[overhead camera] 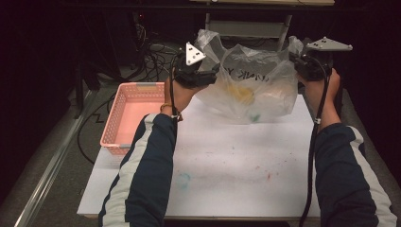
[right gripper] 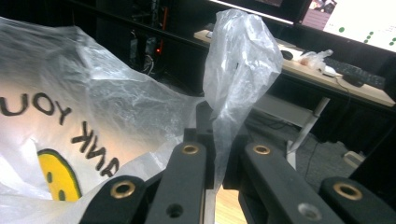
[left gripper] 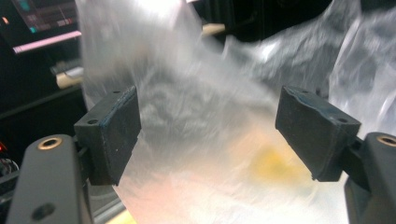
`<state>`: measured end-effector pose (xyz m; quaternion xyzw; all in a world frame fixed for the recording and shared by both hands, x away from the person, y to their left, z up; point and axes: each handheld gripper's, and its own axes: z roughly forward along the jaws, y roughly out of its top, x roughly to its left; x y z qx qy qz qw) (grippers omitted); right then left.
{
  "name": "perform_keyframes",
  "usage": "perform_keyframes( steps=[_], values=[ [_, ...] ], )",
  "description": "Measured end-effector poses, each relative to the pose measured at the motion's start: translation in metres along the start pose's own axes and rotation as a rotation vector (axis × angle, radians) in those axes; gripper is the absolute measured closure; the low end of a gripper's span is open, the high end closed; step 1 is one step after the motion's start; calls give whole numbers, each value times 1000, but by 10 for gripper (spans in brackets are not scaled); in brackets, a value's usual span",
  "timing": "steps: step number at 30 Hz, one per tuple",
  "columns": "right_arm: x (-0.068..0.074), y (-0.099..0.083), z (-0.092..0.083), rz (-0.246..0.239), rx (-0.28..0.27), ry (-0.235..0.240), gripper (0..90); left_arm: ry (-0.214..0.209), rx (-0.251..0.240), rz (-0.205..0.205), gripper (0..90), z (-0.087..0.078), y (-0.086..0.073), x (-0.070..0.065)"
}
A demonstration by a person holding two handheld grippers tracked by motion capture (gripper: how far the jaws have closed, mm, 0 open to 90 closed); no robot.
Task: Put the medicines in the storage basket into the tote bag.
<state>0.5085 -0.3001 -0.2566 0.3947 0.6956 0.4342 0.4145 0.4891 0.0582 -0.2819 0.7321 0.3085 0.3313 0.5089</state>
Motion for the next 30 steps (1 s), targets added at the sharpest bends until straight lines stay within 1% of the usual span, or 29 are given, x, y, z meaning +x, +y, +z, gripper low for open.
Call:
perform_keyframes(
  steps=[2,3,5,6,7,8,9,11,12,13,15,17,18,20,22,24,26,28,30],
  values=[
    [-1,1,-1,-4,-4,-4,900,3,19,-11,218,2,-8,2],
    [-1,2,-2,-5,-1,-8,900,-8,29,-20,218,4,-11,3],
    [-2,4,-3,-8,-3,-14,900,11,53,-34,217,7,-17,5],
    [-2,5,-4,-8,-4,-14,900,3,74,-37,219,9,-19,6],
    [-2,5,-4,-10,-3,-16,900,-4,96,-32,259,12,-21,7],
    [-3,6,-5,-15,-5,-20,900,-7,119,-16,402,13,-22,7],
    [-3,6,-5,-19,-8,-20,900,-18,130,0,582,14,-23,7],
    [-4,6,-7,-17,-3,-24,900,-2,123,21,831,11,-23,8],
    [-5,6,-8,-15,-4,-27,900,-7,106,14,873,9,-22,9],
    [-6,7,-9,-15,-5,-28,900,-10,88,13,874,5,-20,10],
    [-8,8,-13,-11,-14,-29,900,-16,60,26,876,-3,-16,9],
    [-9,10,-17,-14,-17,-34,900,-10,33,33,877,-10,-11,8],
    [-9,10,-19,-14,-21,-34,900,-18,17,35,877,-14,-9,7],
    [-9,13,-24,-14,-31,-34,900,-7,-9,40,878,-21,-3,4],
    [-8,16,-28,-18,-41,-33,900,-12,-27,49,878,-28,2,1],
    [-7,19,-33,-24,-55,-32,900,0,-45,65,879,-35,7,-3],
    [-5,23,-37,-31,-67,-33,900,-4,-62,71,879,-42,11,-5],
    [-3,26,-40,-28,-80,-25,900,-1,-91,65,878,-50,15,-5],
    [0,31,-45,-32,-92,-14,900,-11,-113,61,878,-59,20,-5]
  ],
)
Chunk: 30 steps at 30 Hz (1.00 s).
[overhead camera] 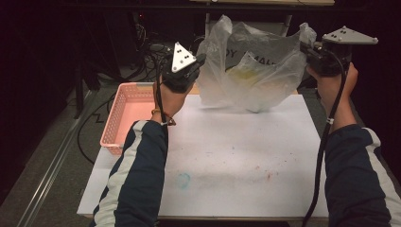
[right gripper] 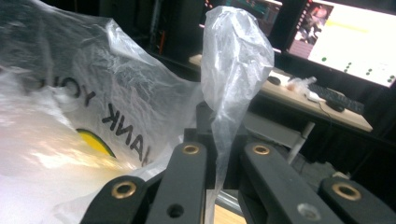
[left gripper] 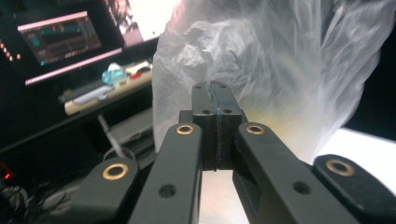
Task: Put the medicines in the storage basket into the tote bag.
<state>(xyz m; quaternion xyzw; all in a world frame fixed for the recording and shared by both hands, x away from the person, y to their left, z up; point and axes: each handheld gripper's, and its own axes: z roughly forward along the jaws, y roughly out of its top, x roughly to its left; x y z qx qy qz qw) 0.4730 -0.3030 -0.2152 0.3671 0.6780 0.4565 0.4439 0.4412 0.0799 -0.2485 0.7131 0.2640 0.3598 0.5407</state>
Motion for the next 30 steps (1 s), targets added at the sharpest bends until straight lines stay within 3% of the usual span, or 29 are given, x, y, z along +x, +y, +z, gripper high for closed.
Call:
perform_keyframes(
  steps=[3,6,12,15,18,23,30],
  values=[
    [7,5,-3,-24,-10,4,900,-19,21,10,877,0,0,-4],
    [13,1,1,-16,-6,16,900,-29,28,-4,876,4,-6,-5],
    [22,-17,14,-6,2,40,900,-9,39,-19,874,11,-21,-5],
    [24,-21,17,-1,8,42,900,-19,37,-34,871,13,-25,-5],
    [23,-22,17,2,9,33,897,-19,44,-30,821,14,-29,-7],
    [22,-28,19,-13,23,23,847,-15,57,-17,846,16,-35,-10],
    [18,-35,18,-1,22,34,659,-4,90,-2,870,20,-41,-11]
  ],
)
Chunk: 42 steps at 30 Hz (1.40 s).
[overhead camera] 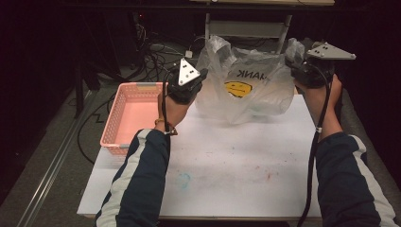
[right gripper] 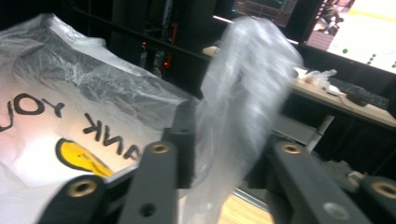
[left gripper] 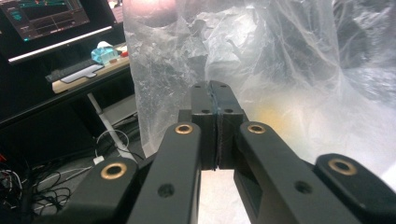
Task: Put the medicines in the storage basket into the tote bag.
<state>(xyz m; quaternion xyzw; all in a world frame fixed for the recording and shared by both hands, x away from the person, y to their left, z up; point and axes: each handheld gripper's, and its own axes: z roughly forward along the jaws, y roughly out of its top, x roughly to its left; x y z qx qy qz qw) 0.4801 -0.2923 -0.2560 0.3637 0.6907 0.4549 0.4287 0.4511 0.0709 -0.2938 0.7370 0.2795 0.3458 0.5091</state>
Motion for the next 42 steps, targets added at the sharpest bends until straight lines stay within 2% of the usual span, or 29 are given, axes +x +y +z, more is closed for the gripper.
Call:
perform_keyframes(
  steps=[1,3,4,5,7,8,9,10,11,12,14,18,23,28,31,34,36,37,40,42],
  values=[
    [-1,1,-2,-1,-9,-7,645,6,0,2,871,0,0,0],
    [-3,2,-8,12,-27,12,594,4,0,-2,870,-2,0,1],
    [-2,2,-11,2,-31,-2,563,3,4,-1,870,-2,-1,2],
    [-2,2,-14,-6,-41,-16,548,12,6,8,870,-3,-1,2],
    [-5,2,-19,-1,-53,1,547,20,4,7,871,-4,-1,4],
    [-5,3,-22,-8,-56,-2,565,36,4,18,872,-4,0,4],
    [-6,5,-24,-22,-55,2,664,44,9,30,874,-5,1,6],
    [-8,6,-26,-41,-47,19,715,42,13,33,876,-5,4,8],
    [-10,8,-27,-57,-40,25,825,58,7,32,876,-7,7,10],
    [-12,9,-28,-66,-38,14,886,63,-4,22,877,-10,10,12],
    [-17,13,-32,-51,-40,24,897,51,-24,1,877,-17,15,15],
    [-20,24,-47,-46,-79,19,898,51,-44,34,877,-31,22,8],
    [-12,34,-65,-64,-122,22,900,42,-88,40,877,-47,30,3],
    [-1,44,-79,-88,-161,39,900,38,-99,54,876,-55,32,-1],
    [3,42,-76,-95,-150,47,900,30,-84,47,875,-53,26,0],
    [6,36,-67,-91,-135,50,900,18,-81,23,867,-48,18,1],
    [6,31,-59,-91,-122,44,897,19,-65,20,782,-44,12,1],
    [6,27,-55,-90,-111,36,892,14,-61,15,780,-42,9,2],
    [3,14,-43,-68,-93,41,825,10,-43,15,803,-36,0,2],
    [1,6,-38,-56,-83,55,717,16,-21,23,844,-32,-5,1]
  ],
)
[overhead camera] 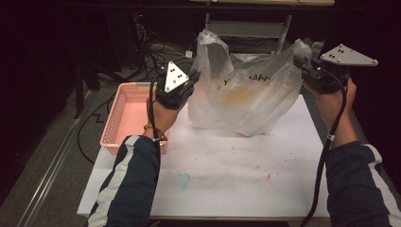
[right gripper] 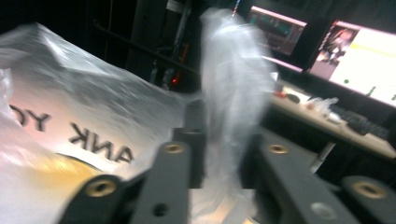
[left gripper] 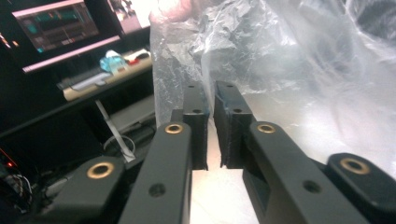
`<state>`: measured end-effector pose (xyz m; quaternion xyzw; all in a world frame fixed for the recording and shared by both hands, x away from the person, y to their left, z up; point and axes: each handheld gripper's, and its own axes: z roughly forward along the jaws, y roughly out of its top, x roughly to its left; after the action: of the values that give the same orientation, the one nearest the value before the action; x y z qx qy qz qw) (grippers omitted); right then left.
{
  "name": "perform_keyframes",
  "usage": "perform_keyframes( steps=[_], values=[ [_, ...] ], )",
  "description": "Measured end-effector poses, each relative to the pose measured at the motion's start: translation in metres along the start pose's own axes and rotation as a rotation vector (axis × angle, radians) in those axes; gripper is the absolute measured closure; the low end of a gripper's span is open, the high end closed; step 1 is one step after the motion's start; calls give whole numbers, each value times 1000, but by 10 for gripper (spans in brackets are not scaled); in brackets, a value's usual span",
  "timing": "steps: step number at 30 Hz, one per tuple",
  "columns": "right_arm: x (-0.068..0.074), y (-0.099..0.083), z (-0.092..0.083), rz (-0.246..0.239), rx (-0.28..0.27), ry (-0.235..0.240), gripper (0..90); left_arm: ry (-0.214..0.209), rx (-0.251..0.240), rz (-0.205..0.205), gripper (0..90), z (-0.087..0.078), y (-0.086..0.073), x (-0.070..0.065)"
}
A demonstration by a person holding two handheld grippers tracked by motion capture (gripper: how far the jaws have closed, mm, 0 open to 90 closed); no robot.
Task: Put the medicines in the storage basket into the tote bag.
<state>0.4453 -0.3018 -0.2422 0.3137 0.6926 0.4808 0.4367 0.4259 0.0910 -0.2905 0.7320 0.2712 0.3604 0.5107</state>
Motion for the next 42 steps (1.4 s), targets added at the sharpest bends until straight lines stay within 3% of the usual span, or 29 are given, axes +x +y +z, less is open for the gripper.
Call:
perform_keyframes(
  steps=[5,18,20,24,29,31,33,38,41,42],
  values=[
    [-1,-11,-3,32,-17,-23,524,29,33,9,864,6,-10,2],
    [5,-20,-30,-3,-58,-28,257,95,108,-17,874,18,-30,21],
    [5,-22,-34,-10,-61,-24,237,106,103,-28,874,21,-32,23],
    [5,-29,-37,-24,-64,-63,211,146,110,-31,877,30,-31,29],
    [-4,-17,-36,-2,-83,-32,199,211,161,-30,878,44,-30,40],
    [-5,-11,-38,19,-90,-19,174,211,169,-58,877,46,-33,45],
    [-3,-10,-37,45,-95,1,166,220,182,-52,877,47,-35,46],
    [12,-26,-32,21,-74,22,167,203,167,-69,873,43,-39,48],
    [18,-42,-26,30,-38,29,170,179,160,-85,716,40,-41,45],
    [19,-46,-25,31,-31,31,176,176,151,-69,713,38,-42,43]
  ],
)
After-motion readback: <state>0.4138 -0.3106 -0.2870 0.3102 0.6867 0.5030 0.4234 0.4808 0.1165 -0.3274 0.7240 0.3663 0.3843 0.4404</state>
